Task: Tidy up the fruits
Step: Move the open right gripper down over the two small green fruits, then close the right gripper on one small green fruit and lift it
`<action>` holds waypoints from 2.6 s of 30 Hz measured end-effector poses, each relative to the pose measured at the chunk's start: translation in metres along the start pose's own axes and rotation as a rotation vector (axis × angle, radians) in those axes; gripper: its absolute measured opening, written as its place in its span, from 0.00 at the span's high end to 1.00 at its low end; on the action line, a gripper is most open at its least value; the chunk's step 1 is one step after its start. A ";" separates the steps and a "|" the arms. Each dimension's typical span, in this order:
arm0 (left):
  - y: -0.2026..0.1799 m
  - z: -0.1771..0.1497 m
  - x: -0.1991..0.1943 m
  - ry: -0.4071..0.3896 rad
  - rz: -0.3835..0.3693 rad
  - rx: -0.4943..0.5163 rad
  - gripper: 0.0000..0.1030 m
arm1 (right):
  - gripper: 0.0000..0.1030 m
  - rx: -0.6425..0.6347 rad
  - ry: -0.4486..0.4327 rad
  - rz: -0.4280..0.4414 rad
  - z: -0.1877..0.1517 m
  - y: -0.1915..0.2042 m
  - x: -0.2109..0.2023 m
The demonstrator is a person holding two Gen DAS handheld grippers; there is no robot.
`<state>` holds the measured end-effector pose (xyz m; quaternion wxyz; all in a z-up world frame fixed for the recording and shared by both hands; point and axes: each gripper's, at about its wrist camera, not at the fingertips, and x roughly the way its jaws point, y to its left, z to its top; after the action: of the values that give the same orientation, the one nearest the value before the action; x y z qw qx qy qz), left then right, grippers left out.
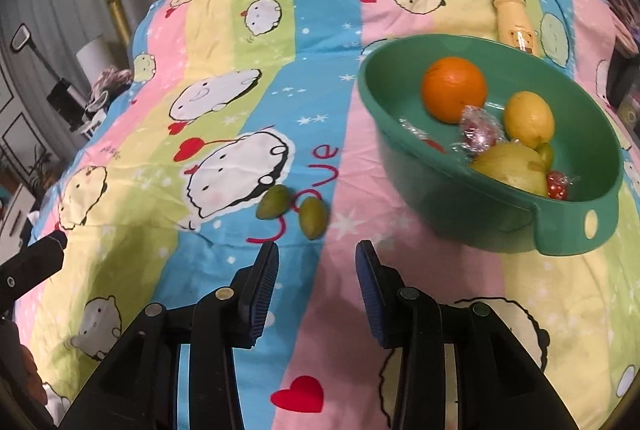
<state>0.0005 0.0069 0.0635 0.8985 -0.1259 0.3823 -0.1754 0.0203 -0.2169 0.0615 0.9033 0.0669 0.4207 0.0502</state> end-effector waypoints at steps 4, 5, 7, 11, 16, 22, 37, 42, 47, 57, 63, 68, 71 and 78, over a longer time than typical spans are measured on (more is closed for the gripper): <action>0.001 0.001 0.000 0.003 -0.005 -0.010 0.00 | 0.61 -0.009 0.002 -0.008 0.001 0.004 0.001; 0.001 0.001 0.000 0.004 -0.007 -0.012 0.00 | 0.61 -0.010 0.002 -0.012 0.001 0.004 0.002; 0.002 0.002 0.001 0.005 -0.010 -0.017 0.00 | 0.61 -0.010 0.004 -0.015 0.001 0.005 0.003; 0.004 0.003 0.001 0.004 -0.014 -0.028 0.00 | 0.61 -0.015 0.017 -0.026 0.003 0.007 0.009; 0.009 0.004 0.002 0.009 -0.015 -0.043 0.00 | 0.61 -0.020 0.041 -0.014 0.008 0.014 0.022; 0.012 0.005 0.004 0.016 -0.022 -0.053 0.00 | 0.61 -0.024 0.054 -0.067 0.009 0.011 0.035; 0.011 0.005 0.014 0.038 -0.025 -0.046 0.00 | 0.61 -0.069 0.054 -0.083 0.020 0.014 0.053; 0.010 0.005 0.014 0.040 -0.030 -0.043 0.00 | 0.63 -0.082 0.054 -0.085 0.020 0.015 0.054; 0.010 0.005 0.014 0.042 -0.035 -0.044 0.00 | 0.80 -0.065 0.055 -0.072 0.021 0.009 0.053; 0.009 0.003 0.013 0.042 -0.030 -0.032 0.00 | 0.80 0.006 0.046 0.037 0.018 -0.004 0.043; 0.000 0.000 0.017 0.051 -0.013 -0.001 0.00 | 0.80 0.008 0.012 0.122 0.014 -0.005 0.017; -0.014 -0.004 0.021 0.055 0.021 0.062 0.00 | 0.80 -0.009 -0.018 0.186 0.008 -0.008 -0.009; -0.021 -0.007 0.023 0.060 0.045 0.093 0.00 | 0.80 -0.024 -0.026 0.208 0.003 -0.010 -0.020; -0.035 -0.014 0.030 0.067 0.098 0.160 0.00 | 0.80 -0.004 -0.075 0.248 -0.009 -0.019 -0.039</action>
<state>0.0017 -0.0389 0.0472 0.9000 -0.0290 0.4024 -0.1651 -0.0106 -0.2408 0.0817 0.9054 0.1183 0.3750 0.1598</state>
